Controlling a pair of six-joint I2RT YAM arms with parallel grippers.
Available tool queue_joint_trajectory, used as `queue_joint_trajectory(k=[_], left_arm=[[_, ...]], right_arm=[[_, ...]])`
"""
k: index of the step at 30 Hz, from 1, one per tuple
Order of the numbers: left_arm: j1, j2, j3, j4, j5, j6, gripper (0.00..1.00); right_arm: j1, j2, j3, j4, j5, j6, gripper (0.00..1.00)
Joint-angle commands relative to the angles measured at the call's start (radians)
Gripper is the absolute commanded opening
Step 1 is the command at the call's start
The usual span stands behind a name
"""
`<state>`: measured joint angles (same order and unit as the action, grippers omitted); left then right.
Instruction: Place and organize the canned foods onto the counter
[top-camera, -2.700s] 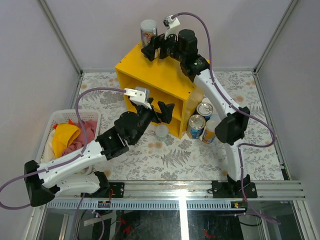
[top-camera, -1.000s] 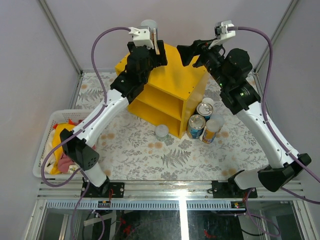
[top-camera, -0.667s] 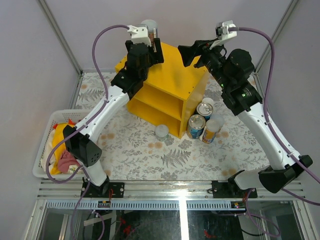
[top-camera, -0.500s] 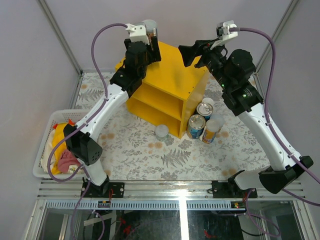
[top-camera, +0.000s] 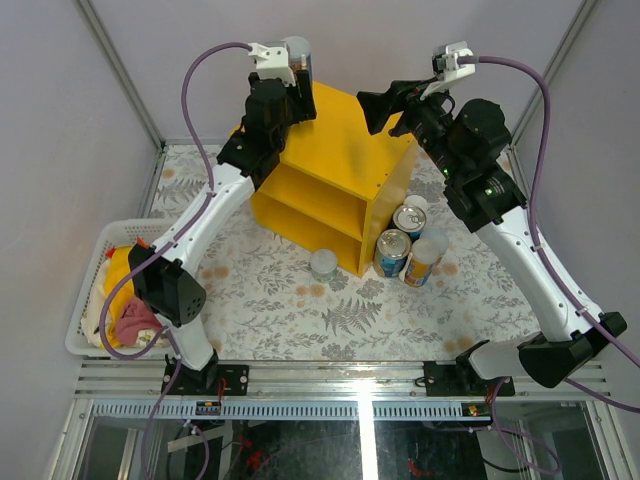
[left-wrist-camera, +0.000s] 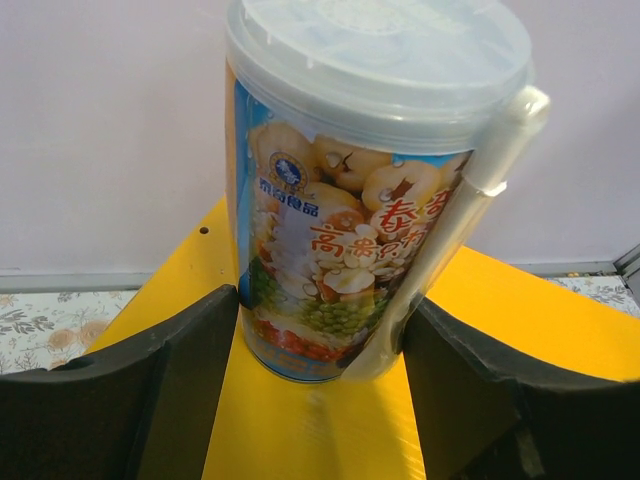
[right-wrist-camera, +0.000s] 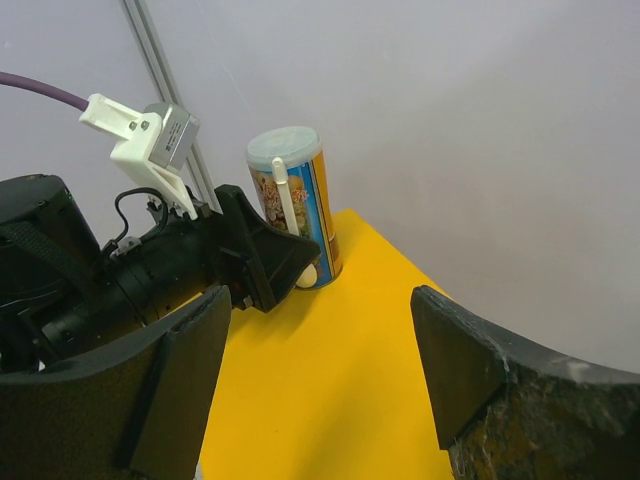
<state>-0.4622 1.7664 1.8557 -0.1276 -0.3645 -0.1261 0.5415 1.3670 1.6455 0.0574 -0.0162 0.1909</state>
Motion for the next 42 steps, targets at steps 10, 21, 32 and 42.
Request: queue_joint_trajectory(k=[10,21,32,42], left_arm=[[0.062,0.062,0.097,0.032,0.024,0.004,0.63],[0.079,0.028,0.046,0.071,0.052,-0.015,0.66],[0.063,-0.192,-0.203,0.205,0.209,-0.109,1.00],[-0.085,-0.447,-0.400,0.208,0.311,-0.089,1.00]], right_arm=[[0.005,-0.004,0.026,0.037,0.016,-0.021,0.80],[0.005,0.022,0.050,0.027,0.014,-0.022,0.80],[0.005,-0.023,0.016,-0.025,0.090,-0.044,0.81],[0.005,-0.117,-0.070,-0.151,0.237,0.002,0.88]])
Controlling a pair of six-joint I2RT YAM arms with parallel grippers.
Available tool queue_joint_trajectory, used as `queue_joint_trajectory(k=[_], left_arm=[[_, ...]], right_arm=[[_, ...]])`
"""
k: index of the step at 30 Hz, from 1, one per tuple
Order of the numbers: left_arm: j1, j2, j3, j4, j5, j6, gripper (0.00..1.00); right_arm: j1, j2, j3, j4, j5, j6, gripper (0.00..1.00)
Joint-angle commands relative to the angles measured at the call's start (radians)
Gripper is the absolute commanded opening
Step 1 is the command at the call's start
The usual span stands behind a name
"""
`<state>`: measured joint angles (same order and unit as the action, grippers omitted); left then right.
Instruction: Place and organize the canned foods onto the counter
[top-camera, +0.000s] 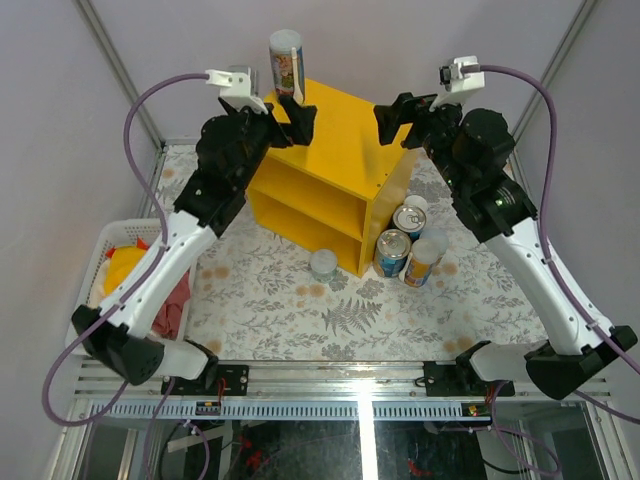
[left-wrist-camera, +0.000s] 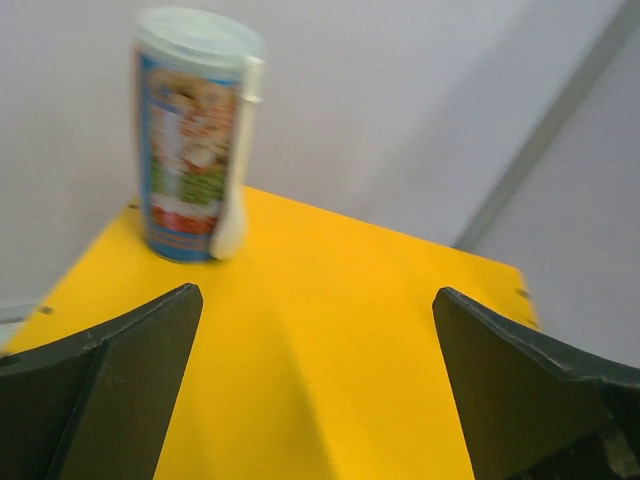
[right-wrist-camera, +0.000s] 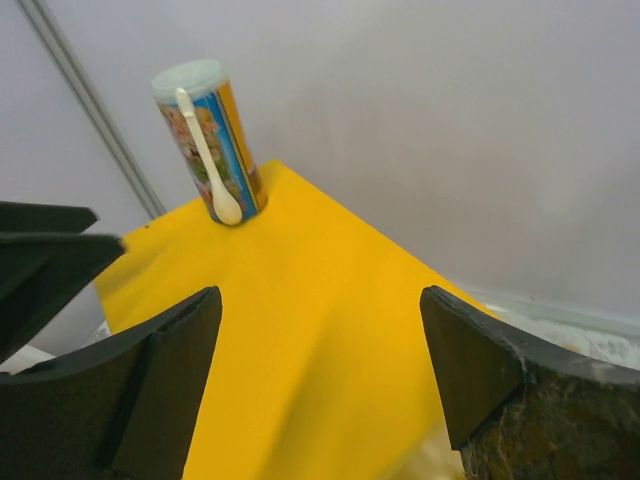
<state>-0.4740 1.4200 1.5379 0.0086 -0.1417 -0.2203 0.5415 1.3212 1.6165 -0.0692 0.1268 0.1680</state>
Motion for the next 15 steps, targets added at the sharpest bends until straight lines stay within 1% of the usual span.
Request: queue_joint_trajectory(k=[1,3,7,11,13,15], left_arm=[[-0.098,-0.130,-0.122,0.102,0.120,0.011,1.00],[-0.161,-0.203,-0.228,0.206,0.163,0.015,1.00],[-0.337,-0.303,-0.373,0.274,0.104,0.052,1.00],[-0.570,-0.358,-0.505,0.319,-0.068,0.137,1.00],[-0.686,-0.376,-0.576,0.379,-0.160,0.168,1.00],[-0.778,-0.373,-0.641,0.454,-0.255,0.191,1.00]], right_arm=[[0.005,-0.085,-0.057,-0.032,0.111,0.042,0.93],[0.005,-0.108,-0.072,-0.068,0.147,0.084,0.99],[0.005,-0.139,-0.069,-0.161,0.203,0.131,0.99],[0.005,-0.184,-0.105,-0.218,0.311,0.162,1.00],[0.005,-0.198,-0.108,-0.259,0.372,0.166,0.99],[0.005,-0.206,-0.107,-0.282,0.441,0.164,0.99]])
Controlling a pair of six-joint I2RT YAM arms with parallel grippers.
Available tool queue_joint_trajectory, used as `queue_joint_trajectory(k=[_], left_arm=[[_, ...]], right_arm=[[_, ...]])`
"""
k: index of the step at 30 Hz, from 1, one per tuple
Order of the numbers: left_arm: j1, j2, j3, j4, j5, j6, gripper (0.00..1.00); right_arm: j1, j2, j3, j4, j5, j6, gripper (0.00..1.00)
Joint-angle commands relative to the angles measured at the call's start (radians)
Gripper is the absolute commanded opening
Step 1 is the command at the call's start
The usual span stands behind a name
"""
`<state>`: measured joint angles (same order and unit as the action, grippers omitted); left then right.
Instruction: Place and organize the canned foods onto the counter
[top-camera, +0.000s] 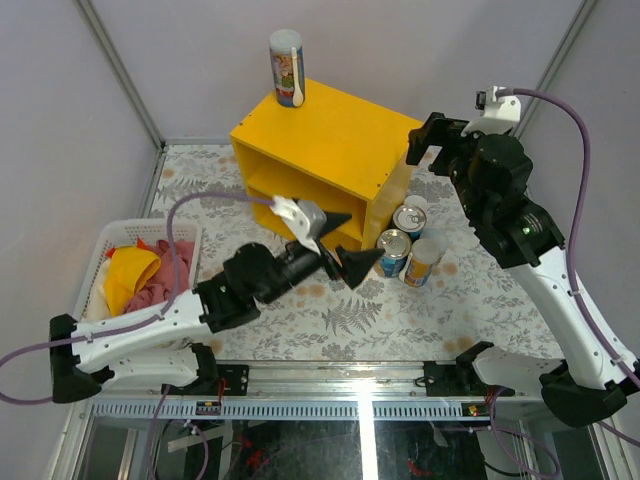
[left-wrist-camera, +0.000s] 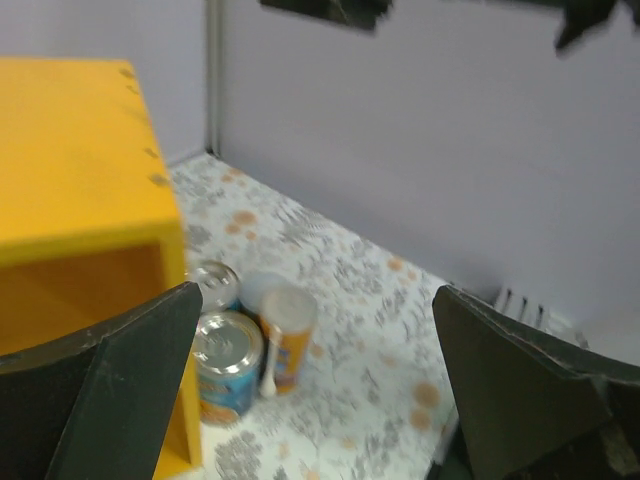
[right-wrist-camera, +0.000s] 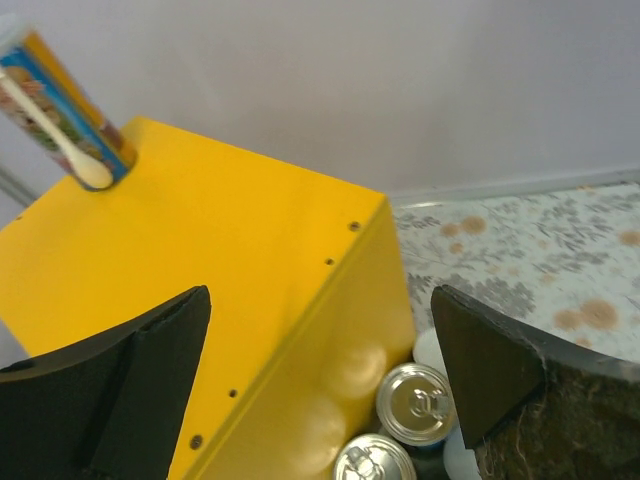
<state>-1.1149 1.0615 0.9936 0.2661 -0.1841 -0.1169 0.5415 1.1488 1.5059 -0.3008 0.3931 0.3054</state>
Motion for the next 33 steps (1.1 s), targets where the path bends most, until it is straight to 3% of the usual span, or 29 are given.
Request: queue_joint_trajectory(k=[1,6,9,12,19,26,33], left_arm=[[-0.185,-0.007,-0.127,0.240,-0.251,0.107,1.00],[-0.384,0.142,-0.216,0.511,-0.455,0.287,1.00],[-0.421,0.255,-0.207,0.578,-0.489,0.315,1.00],[-0.427,0.345,-0.178,0.582,-0.513,0.285,1.00],[-0.426,0.499,-0.137,0.628,-0.518,0.248,1.00],[-0.385,0.602,-0.202,0.817,-0.569,0.174,1.00],[-0.324,0.738,-0.161,0.903,-0.564,0.126,1.00]], right_arm=[[0.005,-0.035,0.007,-0.058,0.209,0.023,0.99],[-0.010,-0.024,0.035,-0.058,0.318,-0.012,0.99],[-0.126,0.023,0.078,-0.085,0.211,0.030,0.99],[-0.313,0.066,0.131,-0.110,0.015,0.100,0.99],[-0.365,0.093,0.189,-0.078,-0.028,0.098,1.00],[-0.367,0.072,0.244,-0.132,-0.011,0.096,1.00],[-0.369,0.083,0.284,-0.169,-0.014,0.089,1.00]])
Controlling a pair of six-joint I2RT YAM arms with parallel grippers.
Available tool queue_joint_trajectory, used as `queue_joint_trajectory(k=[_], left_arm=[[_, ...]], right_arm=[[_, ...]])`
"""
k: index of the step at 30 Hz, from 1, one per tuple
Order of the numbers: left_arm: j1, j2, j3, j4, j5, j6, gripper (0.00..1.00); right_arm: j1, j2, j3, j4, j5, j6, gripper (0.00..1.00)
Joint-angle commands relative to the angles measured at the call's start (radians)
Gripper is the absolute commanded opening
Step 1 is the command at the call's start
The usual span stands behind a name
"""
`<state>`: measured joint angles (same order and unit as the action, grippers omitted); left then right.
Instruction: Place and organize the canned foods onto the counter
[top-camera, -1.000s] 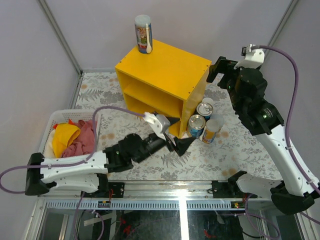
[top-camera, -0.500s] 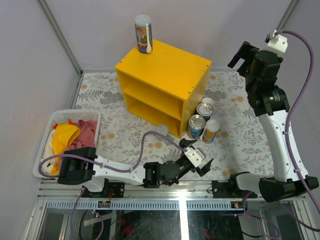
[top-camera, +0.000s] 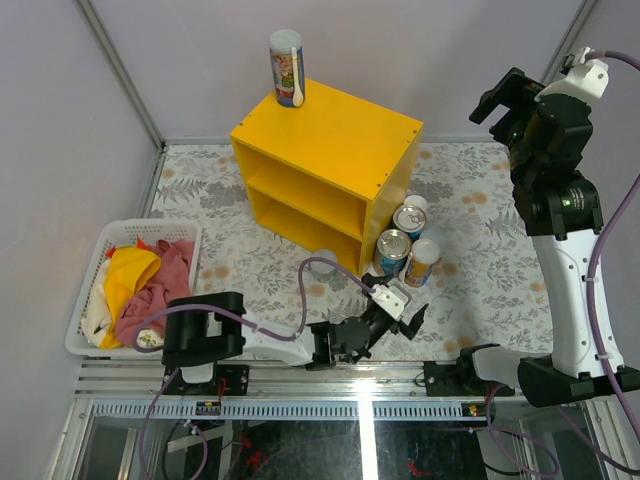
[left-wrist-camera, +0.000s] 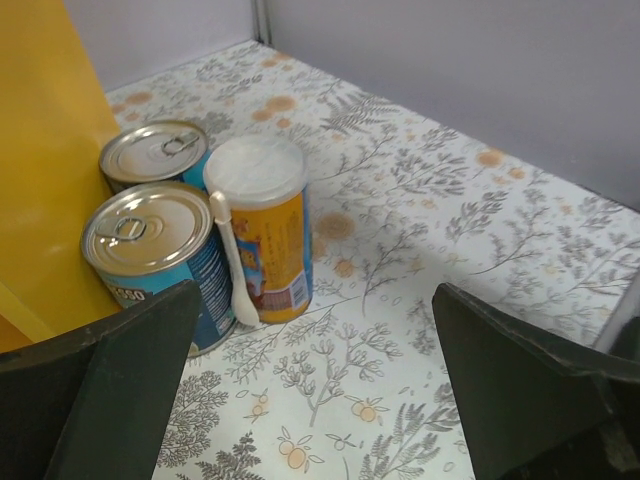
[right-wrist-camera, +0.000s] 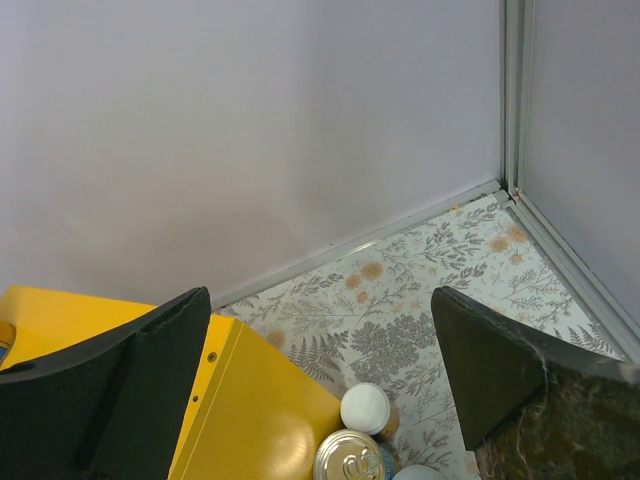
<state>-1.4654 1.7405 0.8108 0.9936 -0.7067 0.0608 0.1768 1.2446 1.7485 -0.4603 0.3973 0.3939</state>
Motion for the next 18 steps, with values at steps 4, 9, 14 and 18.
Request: queue_joint_trajectory(k=[4,9,14,18], left_arm=[[0.052,0.163,0.060,0.251,-0.048,-0.046,1.00],[0.081,0.265,0.123,0.320,-0.056,-0.025,1.00],[0.119,0.311,0.169,0.347,-0.077,-0.015,1.00],[0.141,0.342,0.203,0.351,-0.070,-0.010,1.00]], right_arm=[[-0.004,-0.016,0.016,0.009,-0.019,0.003,1.00],[-0.004,-0.032,-0.025,0.046,-0.045,0.019,0.99],[-0.004,-0.024,-0.024,0.065,-0.073,0.032,1.00],[-0.003,-0.022,-0.027,0.079,-0.084,0.039,0.99]])
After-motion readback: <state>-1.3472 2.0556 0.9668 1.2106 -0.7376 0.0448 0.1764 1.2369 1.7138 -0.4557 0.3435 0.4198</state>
